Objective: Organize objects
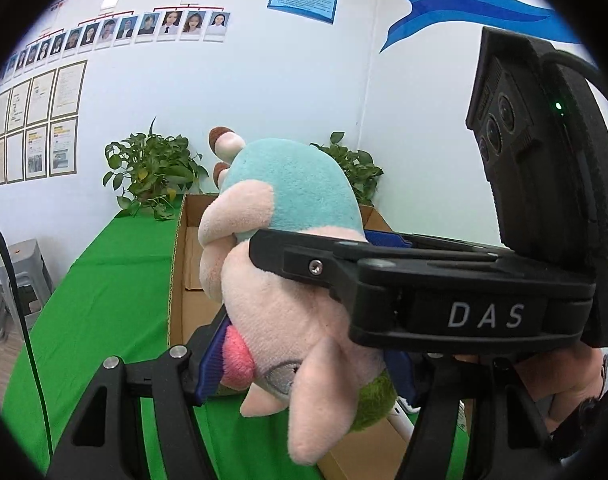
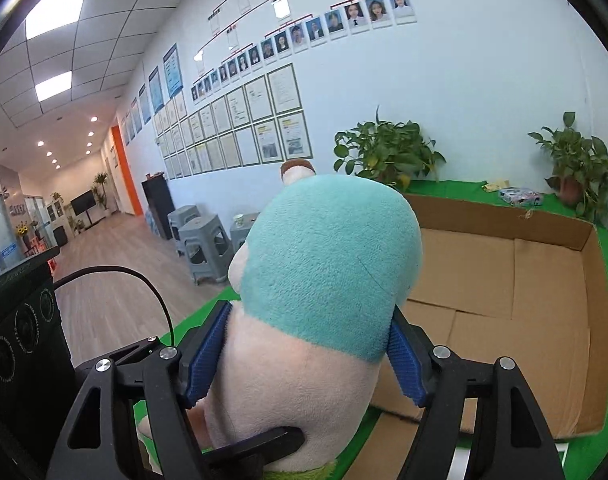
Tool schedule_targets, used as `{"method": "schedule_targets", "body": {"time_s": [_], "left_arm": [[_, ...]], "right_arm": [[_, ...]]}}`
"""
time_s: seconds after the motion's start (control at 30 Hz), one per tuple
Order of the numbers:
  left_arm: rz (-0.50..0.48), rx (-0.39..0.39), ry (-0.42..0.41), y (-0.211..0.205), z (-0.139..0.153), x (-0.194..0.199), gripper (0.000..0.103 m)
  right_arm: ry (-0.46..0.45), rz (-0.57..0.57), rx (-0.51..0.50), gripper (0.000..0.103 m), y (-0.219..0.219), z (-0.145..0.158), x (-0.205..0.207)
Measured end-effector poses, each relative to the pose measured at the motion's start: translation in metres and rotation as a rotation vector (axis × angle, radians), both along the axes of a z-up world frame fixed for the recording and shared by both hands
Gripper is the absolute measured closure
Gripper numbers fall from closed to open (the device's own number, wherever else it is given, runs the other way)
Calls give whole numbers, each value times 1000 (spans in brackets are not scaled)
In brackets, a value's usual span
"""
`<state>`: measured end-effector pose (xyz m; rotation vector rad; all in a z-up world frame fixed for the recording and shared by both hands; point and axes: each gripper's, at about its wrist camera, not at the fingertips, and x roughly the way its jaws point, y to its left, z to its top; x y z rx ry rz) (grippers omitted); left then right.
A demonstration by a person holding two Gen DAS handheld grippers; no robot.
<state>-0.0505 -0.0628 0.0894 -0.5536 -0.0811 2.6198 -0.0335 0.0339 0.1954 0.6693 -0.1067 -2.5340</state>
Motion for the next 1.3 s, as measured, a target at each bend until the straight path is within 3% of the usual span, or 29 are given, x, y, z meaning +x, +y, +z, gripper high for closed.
{"method": "schedule_targets", "body": {"time_s": [0.13, 0.37, 0.67, 0.87, 1.07, 1.17, 1.3], "left_arm": [[20, -10, -18, -1, -11, -19, 36], [46, 20, -79, -19, -33, -48, 36], [65, 77, -163, -33, -65, -80, 36], [98, 86, -234, -43, -82, -86, 32], [144, 40, -215, -57, -78, -66, 32], [172, 33, -205, -67, -81, -63, 32], [188, 41, -258, -74, -89, -66, 32]], "right_arm": [[-29, 10, -9, 32, 6, -8, -40], [-108, 35, 3, 33, -20, -61, -152], [-165, 33, 23, 34, -43, -125, -231], [-220, 41, 32, 34, -57, -167, -267], [-254, 26, 74, 33, -66, -198, -275], [-281, 31, 50, 24, -65, -207, -282], [-288, 33, 8, 18, -63, -210, -283]]}}
